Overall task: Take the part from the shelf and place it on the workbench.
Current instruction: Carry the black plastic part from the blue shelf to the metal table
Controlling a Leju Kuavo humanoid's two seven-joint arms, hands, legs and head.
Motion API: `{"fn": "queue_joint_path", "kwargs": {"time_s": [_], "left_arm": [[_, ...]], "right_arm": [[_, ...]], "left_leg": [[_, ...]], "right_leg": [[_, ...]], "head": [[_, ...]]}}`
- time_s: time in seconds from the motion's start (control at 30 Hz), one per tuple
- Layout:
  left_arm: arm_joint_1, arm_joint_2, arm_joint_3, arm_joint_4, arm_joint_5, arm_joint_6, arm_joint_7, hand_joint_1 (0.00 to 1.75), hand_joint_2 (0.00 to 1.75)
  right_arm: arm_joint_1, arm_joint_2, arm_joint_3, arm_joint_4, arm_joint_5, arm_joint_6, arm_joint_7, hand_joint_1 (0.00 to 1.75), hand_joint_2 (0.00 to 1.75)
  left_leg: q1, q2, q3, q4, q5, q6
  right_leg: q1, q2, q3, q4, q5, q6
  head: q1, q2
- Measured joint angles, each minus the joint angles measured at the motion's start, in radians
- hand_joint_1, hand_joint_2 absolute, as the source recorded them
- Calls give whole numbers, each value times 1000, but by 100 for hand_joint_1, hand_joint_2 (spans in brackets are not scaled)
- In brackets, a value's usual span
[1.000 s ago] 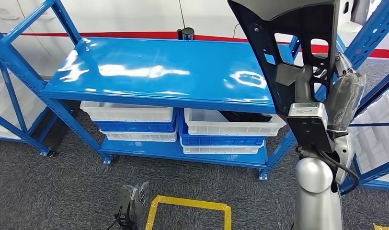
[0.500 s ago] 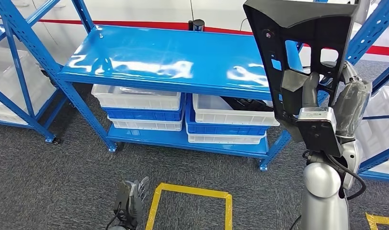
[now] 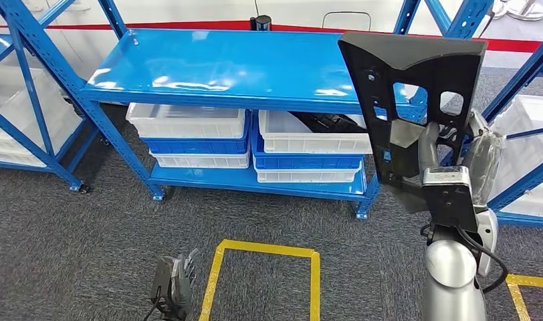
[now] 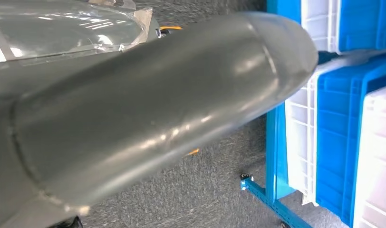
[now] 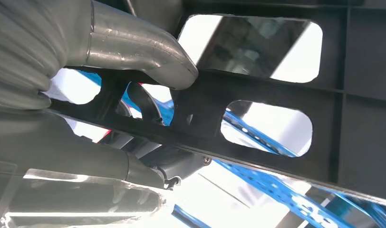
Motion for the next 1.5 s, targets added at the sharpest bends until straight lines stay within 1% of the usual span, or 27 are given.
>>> {"fn": "queue_joint_path", "kwargs": {"time_s": [0.07, 0.13, 0.17, 0.23, 0.27, 0.33, 0.4, 0.43, 0.47, 0.5, 0.57, 0.63, 0.7, 0.73, 0.8, 0.87, 0.93, 0.97, 1.0, 1.1, 1.17, 1.27, 1.33, 1.4, 1.43, 1.47, 1.5], "left_arm": [[2, 0, 2, -1, 0, 2, -8, 0, 0], [1, 0, 2, -4, 0, 4, -11, 0, 0], [0, 0, 2, -6, 0, 5, -12, 0, 0], [1, -2, 3, -7, -1, 6, -13, 0, 0], [0, -4, 3, -7, -1, 6, -13, 0, 0], [-1, -6, 4, -7, -1, 7, -13, 0, 0], [0, -8, 4, -8, 1, 8, -13, 0, 0], [1, -9, 5, -8, 3, 9, -13, 0, 0], [2, -9, 6, -8, 6, 11, -13, 0, 0], [2, -9, 9, -8, 9, 13, -13, 0, 0], [4, -9, 14, -8, 15, 16, -15, 0, 0], [5, -8, 18, -8, 19, 20, -19, 0, 0], [7, -6, 20, -8, 21, 22, -22, 0, 0], [9, -5, 21, -8, 22, 23, -24, 0, 0], [14, -2, 24, -8, 27, 24, -27, 0, 0], [19, 0, 29, -7, 30, 26, -31, 0, 0], [23, 2, 34, -7, 33, 28, -35, 0, 0], [25, 3, 36, -7, 34, 29, -38, 0, 0], [27, 4, 38, -7, 35, 31, -40, 0, 0], [28, 8, 44, -7, 38, 34, -43, 0, 0], [28, 8, 45, -7, 39, 36, -44, 0, 0], [30, 9, 47, -6, 43, 43, -48, 0, 0], [31, 10, 50, -6, 47, 45, -53, 0, 0], [34, 11, 55, -6, 51, 46, -59, 0, 0], [36, 12, 58, -5, 51, 46, -62, 0, 0], [40, 12, 60, -5, 51, 46, -64, 0, 0], [43, 13, 62, -5, 51, 47, -66, 0, 0]], "right_arm": [[18, 0, -10, 1, -6, 0, -9, 175, 175], [27, 0, -18, 1, -10, 0, -16, 175, 175], [30, 1, -20, 1, -11, 1, -18, 175, 175], [35, 1, -25, 1, -12, 3, -20, 175, 175], [37, 1, -28, 1, -13, 4, -21, 175, 175], [40, 1, -32, 2, -15, 7, -22, 175, 175], [40, 1, -35, 4, -21, 14, -23, 175, 175], [40, 1, -38, 6, -24, 18, -23, 175, 175], [39, 1, -41, 9, -27, 23, -24, 175, 175], [37, 1, -43, 12, -29, 27, -24, 175, 175], [30, 2, -45, 18, -32, 32, -26, 175, 175], [21, 2, -46, 23, -33, 35, -28, 175, 175], [17, 3, -46, 26, -37, 37, -31, 175, 175], [16, 3, -46, 29, -40, 38, -31, 175, 175], [11, 4, -46, 35, -47, 42, -34, 175, 175], [7, 6, -46, 41, -58, 45, -37, 175, 175], [8, 8, -47, 47, -75, 47, -45, 175, 175], [9, 9, -47, 51, -86, 48, -50, 175, 175], [9, 9, -47, 54, -95, 50, -55, 175, 175], [9, 11, -47, 62, -111, 52, -65, 175, 175], [9, 12, -47, 65, -115, 54, -69, 175, 175], [8, 15, -47, 73, -134, 61, -77, 175, 175], [7, 16, -47, 84, -152, 66, -85, 175, 175], [4, 17, -46, 99, -171, 71, -92, 175, 175], [3, 17, -46, 107, -181, 74, -95, 175, 175], [3, 18, -46, 114, -190, 76, -98, 175, 175], [3, 18, -46, 121, -198, 78, -100, 175, 175]], "left_leg": [[-4, -3, 105, -119, 31, 18], [-12, -6, 202, -253, 16, 36], [-17, -6, 223, -288, 7, 42], [-21, -3, 218, -306, 23, 55], [-20, -1, 211, -314, 39, 64], [-15, 4, 189, -327, 73, 77], [-16, 6, 157, -327, 101, 80], [-16, 7, 140, -326, 115, 80], [-16, 7, 122, -325, 128, 78], [-16, 8, 104, -323, 141, 75], [-14, 8, 72, -314, 162, 67], [-17, 8, 48, -302, 180, 56], [-18, 7, 37, -301, 200, 46], [-15, 6, 33, -303, 209, 41], [-9, 1, 13, -279, 176, 28], [-3, -3, -20, -175, 79, 13], [4, -3, -48, -40, 4, 4], [7, -3, -46, -4, -5, 1], [10, -3, -25, -8, 6, -1], [15, -6, 116, -193, 55, -1], [10, -11, 167, -276, 54, 2], [2, -10, 159, -286, 65, 24], [3, -5, 144, -292, 84, 50], [0, -2, 120, -292, 104, 66], [-3, -2, 106, -291, 115, 70], [-7, -1, 92, -291, 126, 71], [-10, -1, 78, -291, 137, 72]], "right_leg": [[3, 0, -22, 0, 20, 3], [4, 0, -33, -1, 39, 13], [3, -1, -35, -3, 48, 20], [0, -2, -38, -9, 64, 34], [0, -2, -46, -3, 56, 35], [2, 0, -75, 60, -11, 27], [1, 1, -109, 190, -98, 21], [0, 1, -116, 249, -119, 26], [-1, 1, -110, 283, -119, 37], [-3, 1, -87, 281, -103, 49], [-7, 1, 10, 171, -70, 66], [-5, 3, 112, 27, -83, 59], [0, 6, 139, -30, -96, 45], [-2, 6, 128, -28, -87, 39], [-6, 4, 111, -32, -65, 21], [-9, 1, 91, -32, -45, 6], [-10, -1, 70, -28, -30, 4], [-11, -2, 59, -25, -24, 6], [-12, -3, 49, -22, -18, 10], [-15, -3, 25, -12, -5, 24], [-14, -3, 16, -9, 6, 40], [-15, -3, 7, -7, 14, 62], [-17, -2, -19, 46, -34, 56], [-15, -1, -63, 175, -118, 44], [-13, -1, -79, 242, -148, 44], [-12, -1, -82, 286, -160, 48], [-10, -1, -70, 297, -152, 54]], "head": [[0, 0], [1, 0], [0, 0], [-1, 0], [-2, 0], [3, 0], [8, 0], [9, 0], [10, 0], [10, 0], [12, 0], [11, 0], [7, 0], [6, 0], [3, 0], [0, 0], [-2, 0], [-2, 0], [-2, 0], [-2, 0], [-1, 0], [0, 0], [4, 0], [9, 0], [10, 0], [11, 0], [11, 0]]}}
